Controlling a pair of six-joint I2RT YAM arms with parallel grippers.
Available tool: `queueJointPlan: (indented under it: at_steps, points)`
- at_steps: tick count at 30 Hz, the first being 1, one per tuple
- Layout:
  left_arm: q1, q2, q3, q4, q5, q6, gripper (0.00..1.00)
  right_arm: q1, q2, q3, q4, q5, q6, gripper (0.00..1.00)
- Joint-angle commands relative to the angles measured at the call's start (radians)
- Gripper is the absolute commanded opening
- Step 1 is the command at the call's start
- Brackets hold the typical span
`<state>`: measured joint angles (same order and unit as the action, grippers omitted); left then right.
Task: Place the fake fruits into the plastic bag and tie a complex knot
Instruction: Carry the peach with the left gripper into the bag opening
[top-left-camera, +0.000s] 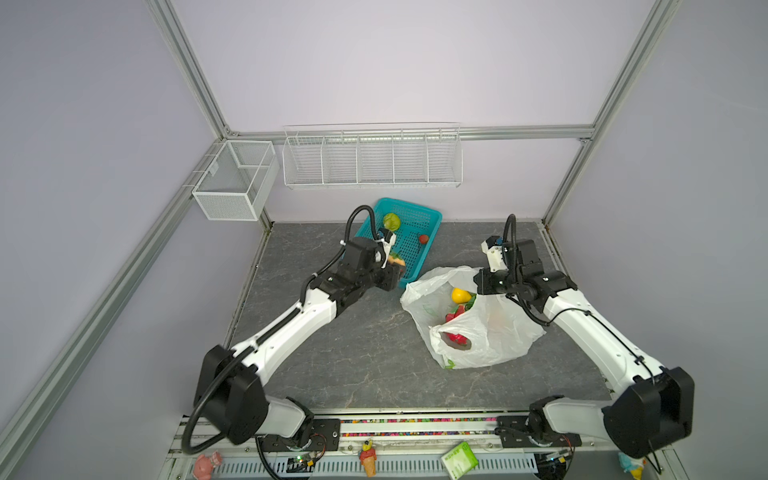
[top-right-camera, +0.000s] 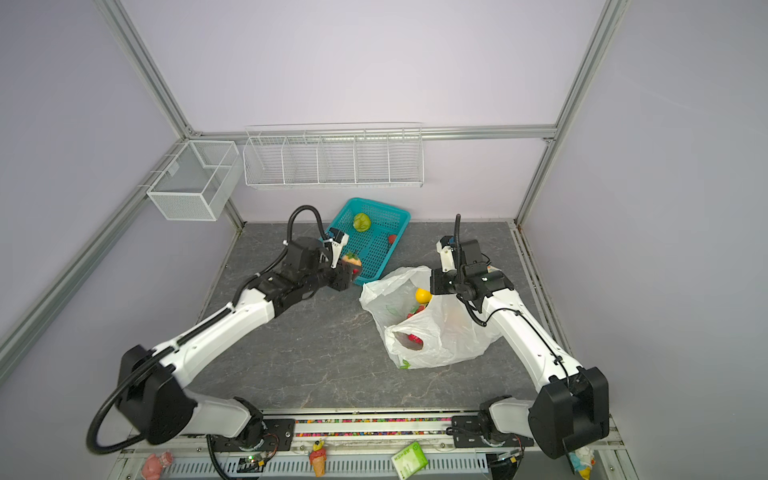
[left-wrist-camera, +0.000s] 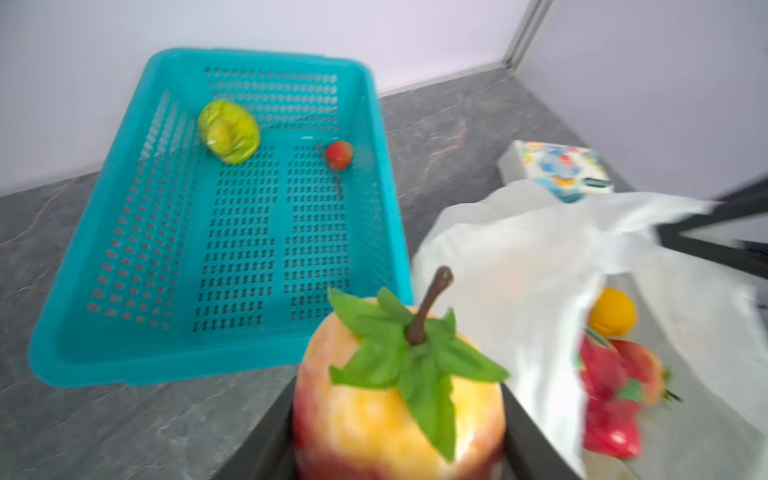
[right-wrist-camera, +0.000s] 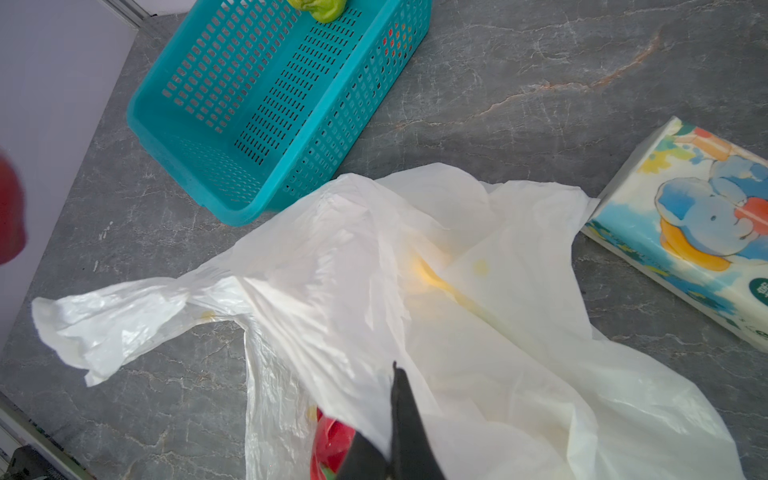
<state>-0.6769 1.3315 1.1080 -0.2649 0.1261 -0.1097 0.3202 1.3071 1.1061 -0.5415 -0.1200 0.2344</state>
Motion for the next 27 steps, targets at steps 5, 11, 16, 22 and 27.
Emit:
queueJointPlan:
  at_steps: [5, 11, 16, 22, 27]
  points:
    - [-0.221, -0.002, -0.032, 0.124, 0.069, -0.017, 0.40, -0.004, -0.013, -0.002, -0.002, -0.004, -0.006, 0.07]
    - [-0.257, 0.191, 0.080, 0.091, 0.065, 0.019, 0.39, -0.004, -0.026, 0.001, -0.017, -0.004, -0.014, 0.07]
    - [-0.259, 0.329, 0.136, 0.082, 0.000, 0.065, 0.39, -0.005, -0.033, 0.001, -0.015, -0.018, -0.013, 0.07]
    - [-0.260, 0.490, 0.209, 0.109, -0.120, 0.058, 0.39, -0.002, -0.027, -0.002, 0.011, -0.061, 0.009, 0.07]
    - [-0.261, 0.585, 0.240, 0.211, -0.233, 0.040, 0.41, -0.002, -0.019, 0.006, 0.019, -0.069, 0.016, 0.07]
